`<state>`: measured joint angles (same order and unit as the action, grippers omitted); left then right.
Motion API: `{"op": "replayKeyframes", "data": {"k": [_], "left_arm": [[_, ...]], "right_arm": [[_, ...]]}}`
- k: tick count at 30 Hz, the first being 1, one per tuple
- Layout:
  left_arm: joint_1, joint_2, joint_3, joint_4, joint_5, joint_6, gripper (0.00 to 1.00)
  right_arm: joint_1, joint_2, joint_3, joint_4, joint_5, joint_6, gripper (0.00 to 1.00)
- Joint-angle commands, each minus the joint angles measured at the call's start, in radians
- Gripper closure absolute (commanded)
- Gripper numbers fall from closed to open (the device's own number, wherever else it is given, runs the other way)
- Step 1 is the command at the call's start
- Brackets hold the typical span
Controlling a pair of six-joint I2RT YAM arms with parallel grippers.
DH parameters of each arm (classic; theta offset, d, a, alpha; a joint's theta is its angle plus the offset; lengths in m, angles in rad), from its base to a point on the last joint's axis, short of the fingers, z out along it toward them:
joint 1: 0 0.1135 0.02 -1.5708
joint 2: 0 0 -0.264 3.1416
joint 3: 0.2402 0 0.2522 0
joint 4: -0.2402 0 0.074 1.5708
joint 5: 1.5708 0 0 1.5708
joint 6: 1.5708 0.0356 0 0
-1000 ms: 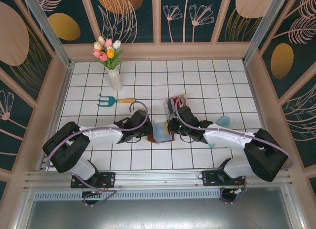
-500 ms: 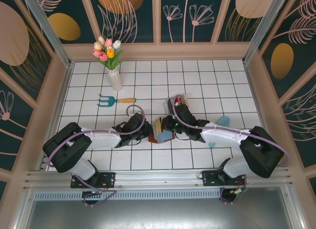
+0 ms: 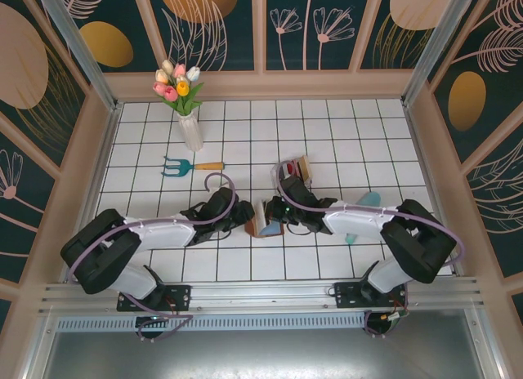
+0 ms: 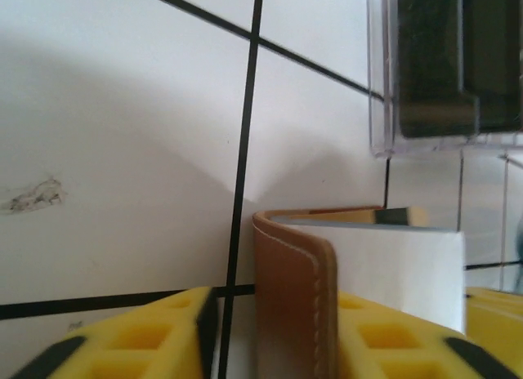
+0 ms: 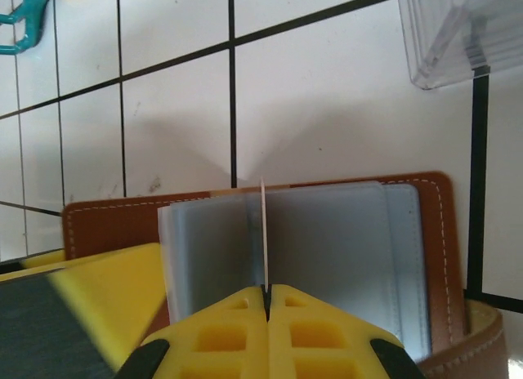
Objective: Put the credit cards into the card holder
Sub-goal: Flip over the card slot on the card holder.
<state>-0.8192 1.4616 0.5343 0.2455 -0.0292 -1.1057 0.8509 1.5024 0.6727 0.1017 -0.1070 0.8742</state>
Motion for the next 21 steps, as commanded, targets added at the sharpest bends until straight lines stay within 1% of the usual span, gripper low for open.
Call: {"op": "replayKeyframes", "data": {"k": [1,2,4,5,6,8,9,13,16,18,21], "left_arm": [[-0.003,-0.043,-0.015,-0.051,-0.046,0.006,0.52],[-0.003,-0.049,-0.017,-0.054,-0.047,0.005,0.51],[-0.002,-0.052,-0.020,-0.051,-0.045,0.010,0.59],[-0.002,-0.048,-0.018,-0.050,-0.043,0.012,0.66],[-0.003,-0.042,-0.017,-0.049,-0.044,0.013,0.77],[-0.002,-0.034,-0.026,-0.028,-0.036,0.010,0.93],[-0.002,-0.026,-0.031,-0.016,-0.035,0.005,1.00],[-0.002,0.011,-0.042,0.041,-0.014,-0.009,1.00],[-0.003,0.051,-0.051,0.118,0.019,-0.038,1.00],[-0.002,0.078,-0.051,0.161,0.036,-0.054,1.00],[-0.002,0.090,-0.050,0.179,0.036,-0.066,1.00]], "right_arm": [[0.008,0.024,0.031,0.003,-0.009,0.002,0.97],[0.009,0.028,0.034,0.006,-0.012,-0.001,0.97],[0.010,0.028,0.041,0.006,-0.017,-0.003,0.98],[0.011,0.020,0.042,0.008,-0.019,-0.003,0.98],[0.011,0.011,0.042,0.013,-0.020,-0.001,0.98],[0.011,-0.012,0.042,0.025,-0.025,0.000,0.98],[0.011,-0.026,0.038,0.033,-0.028,0.002,0.98],[0.010,-0.046,0.037,0.044,-0.038,0.006,0.98],[0.011,-0.048,0.021,0.068,-0.048,0.017,0.98],[0.010,-0.034,0.017,0.063,-0.042,0.024,0.98],[0.010,-0.005,0.012,0.047,-0.026,0.028,0.99]]}}
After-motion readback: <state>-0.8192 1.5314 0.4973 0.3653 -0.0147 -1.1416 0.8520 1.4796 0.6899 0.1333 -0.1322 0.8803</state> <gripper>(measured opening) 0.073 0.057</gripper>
